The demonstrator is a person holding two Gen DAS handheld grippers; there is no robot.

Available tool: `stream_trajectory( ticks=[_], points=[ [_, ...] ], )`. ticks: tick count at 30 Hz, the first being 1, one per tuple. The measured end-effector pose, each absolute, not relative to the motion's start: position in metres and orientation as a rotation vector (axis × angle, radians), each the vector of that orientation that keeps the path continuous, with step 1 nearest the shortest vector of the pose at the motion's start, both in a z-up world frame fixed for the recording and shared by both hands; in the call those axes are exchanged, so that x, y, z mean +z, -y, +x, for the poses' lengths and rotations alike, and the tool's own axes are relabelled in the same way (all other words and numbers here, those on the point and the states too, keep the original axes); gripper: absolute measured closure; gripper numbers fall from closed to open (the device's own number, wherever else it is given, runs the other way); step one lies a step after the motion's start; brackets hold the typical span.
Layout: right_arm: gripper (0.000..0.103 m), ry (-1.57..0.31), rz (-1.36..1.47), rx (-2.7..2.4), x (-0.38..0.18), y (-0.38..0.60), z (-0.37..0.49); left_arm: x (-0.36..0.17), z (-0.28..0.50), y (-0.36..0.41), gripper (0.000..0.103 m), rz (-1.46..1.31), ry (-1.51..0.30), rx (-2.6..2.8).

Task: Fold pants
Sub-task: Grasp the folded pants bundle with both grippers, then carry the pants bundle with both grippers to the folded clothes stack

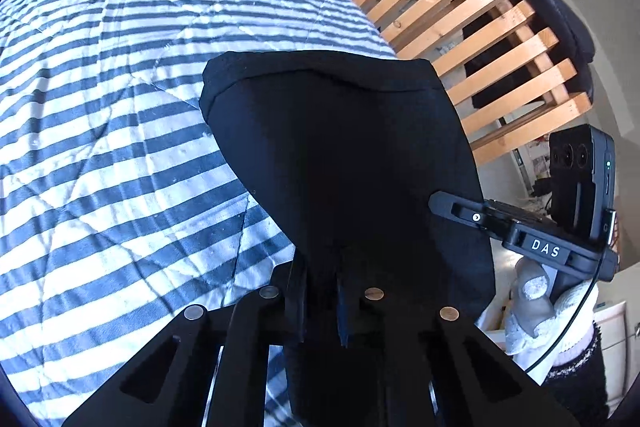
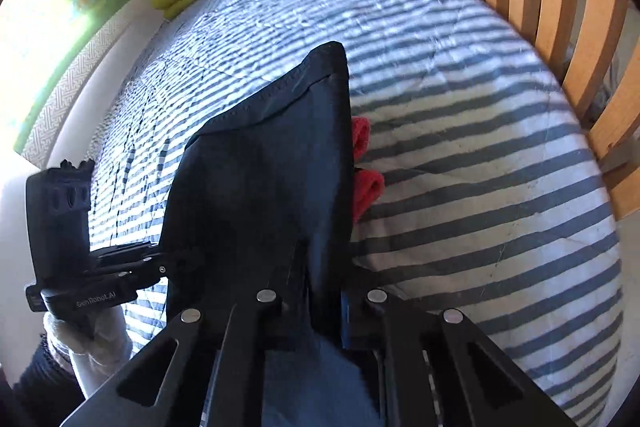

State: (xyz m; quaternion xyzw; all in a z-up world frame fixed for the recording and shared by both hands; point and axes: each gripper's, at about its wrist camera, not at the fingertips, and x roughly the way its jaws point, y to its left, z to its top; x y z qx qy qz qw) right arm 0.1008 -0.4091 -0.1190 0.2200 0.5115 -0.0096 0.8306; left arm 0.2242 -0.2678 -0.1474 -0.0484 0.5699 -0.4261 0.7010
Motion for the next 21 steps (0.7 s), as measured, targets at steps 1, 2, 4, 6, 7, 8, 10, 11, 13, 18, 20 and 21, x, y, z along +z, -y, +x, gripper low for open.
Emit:
stream_trajectory(
  ticks=[1,2,4,6,7,8,10,11,13,18,20,21],
  points=[
    [0.092,-1.073,0.465,-0.029,-0.112,0.402,0.099,-0.141,0.222,0.261,0.093,-0.114,-1.257,-0.945],
    [0.092,-1.060,0.466,-0.031,-0.107,0.397,0.097,-0.134,0.221,0.255,0.093,-0.119,-1.243,-0.941],
    [0.092,-1.036,0.462,-0.027,-0.097,0.386,0.092,-0.122,0.218,0.240,0.093,-0.129,-1.220,-0.939],
    [0.092,-1.011,0.456,-0.011,-0.085,0.372,0.090,-0.107,0.215,0.219,0.093,-0.140,-1.191,-0.934],
    [0.092,-0.999,0.451,-0.002,-0.079,0.362,0.090,-0.100,0.213,0.208,0.093,-0.145,-1.179,-0.931],
    [0.092,-0.985,0.446,0.009,-0.071,0.349,0.091,-0.091,0.211,0.192,0.093,-0.147,-1.159,-0.921],
    [0.092,-0.966,0.426,0.026,-0.060,0.325,0.093,-0.080,0.207,0.162,0.093,-0.145,-1.132,-0.894],
    [0.092,-0.962,0.416,0.034,-0.056,0.313,0.095,-0.071,0.205,0.146,0.093,-0.137,-1.113,-0.872],
    [0.092,-0.953,0.391,0.062,-0.047,0.279,0.104,-0.059,0.205,0.115,0.093,-0.129,-1.084,-0.834],
    [0.092,-0.923,0.360,0.173,-0.027,0.201,0.129,-0.025,0.209,0.002,0.093,-0.179,-1.015,-0.729],
    [0.092,-0.912,0.350,0.232,-0.018,0.160,0.146,-0.013,0.212,-0.045,0.093,-0.191,-0.985,-0.677],
    [0.092,-0.910,0.344,0.252,-0.015,0.145,0.151,-0.005,0.214,-0.070,0.093,-0.197,-0.967,-0.647]
  ],
)
